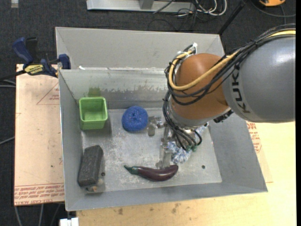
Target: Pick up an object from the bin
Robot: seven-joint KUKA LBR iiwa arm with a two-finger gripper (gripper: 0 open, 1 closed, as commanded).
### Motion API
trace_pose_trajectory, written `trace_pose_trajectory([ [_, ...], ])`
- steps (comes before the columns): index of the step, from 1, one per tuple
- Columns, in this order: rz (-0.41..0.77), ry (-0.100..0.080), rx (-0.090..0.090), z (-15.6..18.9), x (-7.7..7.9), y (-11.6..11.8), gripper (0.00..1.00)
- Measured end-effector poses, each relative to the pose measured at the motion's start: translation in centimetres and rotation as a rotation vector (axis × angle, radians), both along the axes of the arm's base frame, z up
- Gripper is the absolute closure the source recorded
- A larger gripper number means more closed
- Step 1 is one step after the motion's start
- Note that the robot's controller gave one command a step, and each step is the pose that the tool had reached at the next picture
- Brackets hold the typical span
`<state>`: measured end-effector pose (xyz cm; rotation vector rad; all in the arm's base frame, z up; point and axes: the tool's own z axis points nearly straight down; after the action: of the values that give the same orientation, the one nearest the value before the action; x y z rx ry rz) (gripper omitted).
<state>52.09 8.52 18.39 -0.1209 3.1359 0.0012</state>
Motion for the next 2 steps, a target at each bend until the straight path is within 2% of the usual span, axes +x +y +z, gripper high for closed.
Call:
trace_pose_trajectory([
  [1, 0.062, 0.005, 0.000, -2.0, -1.3, -1.8, 0.00],
  [2, -0.008, 0.003, 0.000, -4.7, -2.1, -2.7, 0.00],
])
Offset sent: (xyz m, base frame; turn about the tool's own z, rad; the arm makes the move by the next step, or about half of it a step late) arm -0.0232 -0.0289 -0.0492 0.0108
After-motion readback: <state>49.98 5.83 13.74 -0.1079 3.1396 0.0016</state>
